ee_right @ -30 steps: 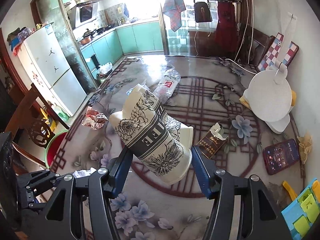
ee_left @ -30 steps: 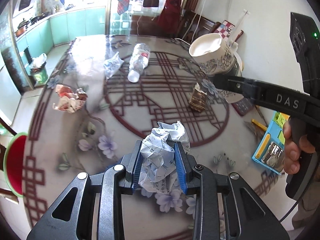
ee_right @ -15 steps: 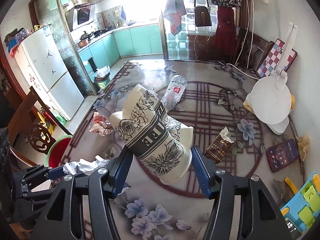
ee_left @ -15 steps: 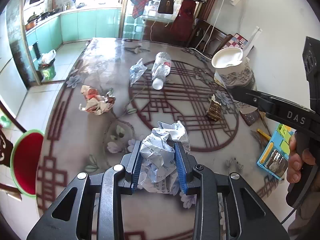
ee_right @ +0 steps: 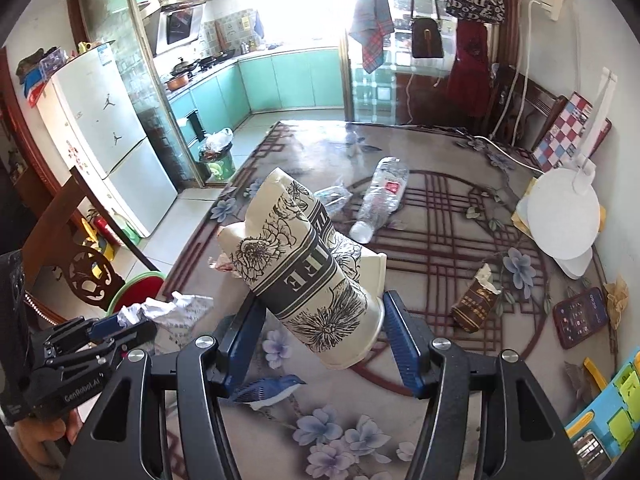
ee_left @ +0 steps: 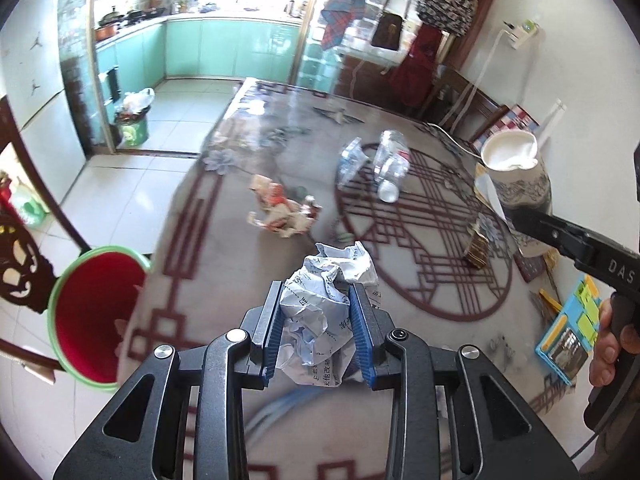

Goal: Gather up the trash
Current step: 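Carry the crumpled paper and paper cup over the red bucket with both tools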

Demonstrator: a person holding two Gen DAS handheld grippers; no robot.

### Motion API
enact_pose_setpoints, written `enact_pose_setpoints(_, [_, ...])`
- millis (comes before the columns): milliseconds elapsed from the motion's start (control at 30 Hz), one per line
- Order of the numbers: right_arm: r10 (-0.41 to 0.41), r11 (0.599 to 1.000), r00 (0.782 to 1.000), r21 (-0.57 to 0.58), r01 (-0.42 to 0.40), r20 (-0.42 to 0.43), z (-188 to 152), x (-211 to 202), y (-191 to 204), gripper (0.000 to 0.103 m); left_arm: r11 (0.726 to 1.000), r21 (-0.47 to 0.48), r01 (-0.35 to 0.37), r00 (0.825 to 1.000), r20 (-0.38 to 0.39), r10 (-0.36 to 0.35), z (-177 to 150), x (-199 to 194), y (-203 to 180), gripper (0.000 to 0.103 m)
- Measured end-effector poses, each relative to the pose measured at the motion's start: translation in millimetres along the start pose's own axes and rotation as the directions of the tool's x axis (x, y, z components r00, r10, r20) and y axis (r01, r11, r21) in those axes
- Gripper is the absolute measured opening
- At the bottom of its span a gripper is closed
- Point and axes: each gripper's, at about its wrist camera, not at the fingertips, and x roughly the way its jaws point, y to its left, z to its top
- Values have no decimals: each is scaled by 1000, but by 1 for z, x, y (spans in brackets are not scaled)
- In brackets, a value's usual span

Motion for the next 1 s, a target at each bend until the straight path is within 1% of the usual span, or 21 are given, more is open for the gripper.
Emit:
enact_pose_setpoints(233, [61, 995, 998, -81, -62, -22, 11, 22, 59, 58, 991, -104, -80, 996, 35, 84, 1, -15, 59, 31])
enact_pose_setpoints(400, [103, 985, 994, -135, -107, -35, 19, 38, 105, 58, 974, -180, -139, 988, 46, 149, -1, -25, 105, 31])
enact_pose_setpoints(533, [132, 976, 990, -169, -139, -52, 23, 52, 140, 58, 958, -228, -172, 981, 50, 188, -4, -32, 138, 31])
enact_pose_setpoints(767, [171, 960, 981, -207, -187, -89, 23, 77, 198, 58, 934, -277, -225, 968, 43, 246, -9, -40, 188, 31])
enact_pose_setpoints(900, [192, 953, 975, -215, -213, -115, 22, 90, 223, 58, 924, -297, -242, 964, 32, 263, -10, -41, 210, 31])
enact_pose_setpoints(1000, [218, 947, 965, -208, -245, -143, 20, 104, 240, 58, 918, -307, -253, 962, 22, 272, -10, -39, 224, 31])
